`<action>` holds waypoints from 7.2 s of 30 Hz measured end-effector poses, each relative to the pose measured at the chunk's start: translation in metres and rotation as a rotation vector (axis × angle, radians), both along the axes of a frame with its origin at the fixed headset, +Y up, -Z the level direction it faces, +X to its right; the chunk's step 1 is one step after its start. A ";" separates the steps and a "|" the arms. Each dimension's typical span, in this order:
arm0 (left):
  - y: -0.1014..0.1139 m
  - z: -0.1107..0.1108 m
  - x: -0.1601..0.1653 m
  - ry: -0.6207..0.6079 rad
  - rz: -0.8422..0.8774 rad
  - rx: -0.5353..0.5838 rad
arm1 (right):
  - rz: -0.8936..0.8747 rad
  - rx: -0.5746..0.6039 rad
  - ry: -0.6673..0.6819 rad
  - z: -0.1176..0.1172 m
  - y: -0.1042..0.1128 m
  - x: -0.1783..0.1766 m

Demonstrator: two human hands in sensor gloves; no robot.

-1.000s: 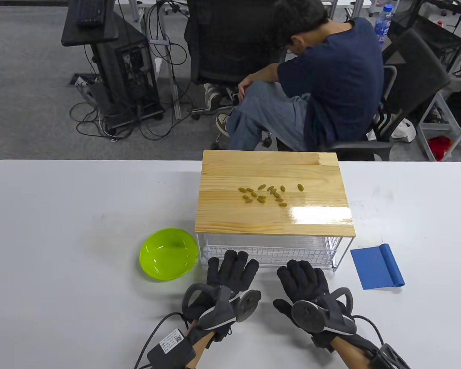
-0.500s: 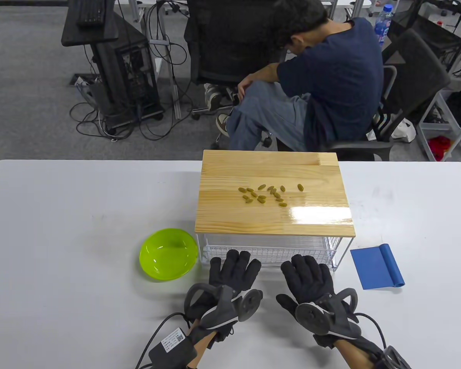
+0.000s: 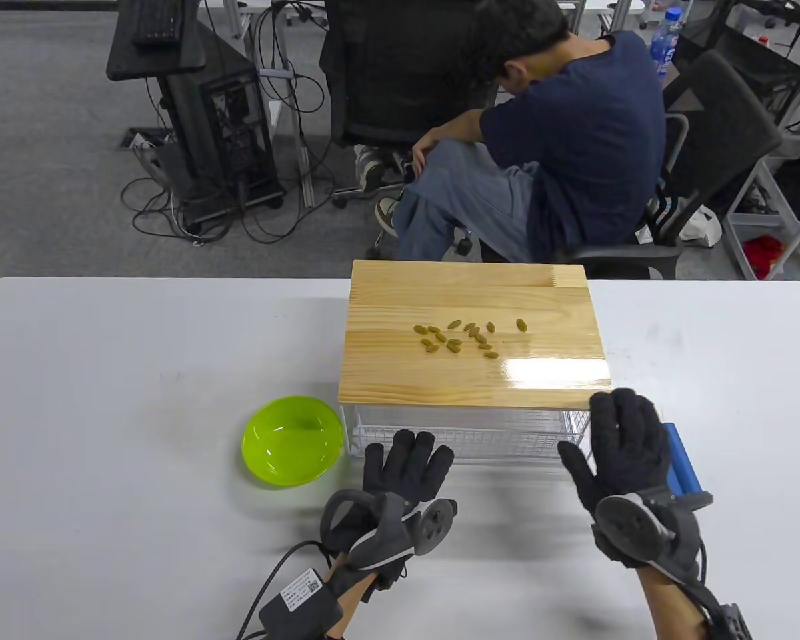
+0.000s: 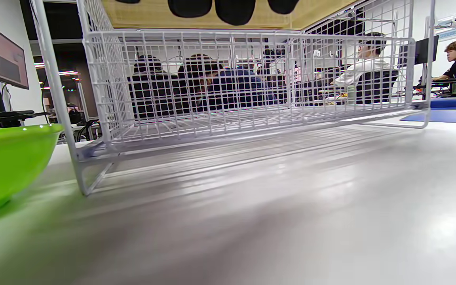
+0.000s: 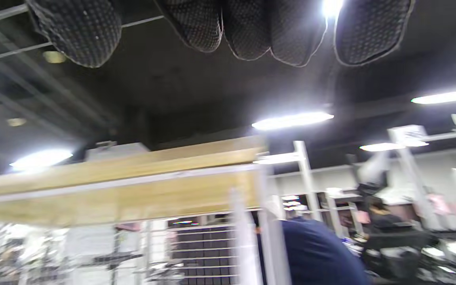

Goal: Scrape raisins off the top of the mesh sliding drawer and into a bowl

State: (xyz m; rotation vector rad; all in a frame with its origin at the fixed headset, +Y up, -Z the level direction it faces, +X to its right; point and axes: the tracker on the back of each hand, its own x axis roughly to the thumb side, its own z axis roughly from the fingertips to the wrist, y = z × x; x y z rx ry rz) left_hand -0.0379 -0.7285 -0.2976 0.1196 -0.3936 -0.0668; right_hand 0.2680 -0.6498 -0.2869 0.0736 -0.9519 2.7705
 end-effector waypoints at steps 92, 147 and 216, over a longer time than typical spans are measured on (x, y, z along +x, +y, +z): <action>0.002 -0.003 0.001 -0.035 0.017 -0.114 | 0.183 -0.443 -0.099 -0.169 0.077 -0.095; 0.012 -0.004 -0.003 -0.031 0.007 -0.144 | 0.196 -0.339 0.182 -0.176 0.075 -0.131; 0.010 -0.006 -0.002 -0.037 -0.023 -0.189 | 0.241 -0.274 0.461 -0.160 0.078 -0.165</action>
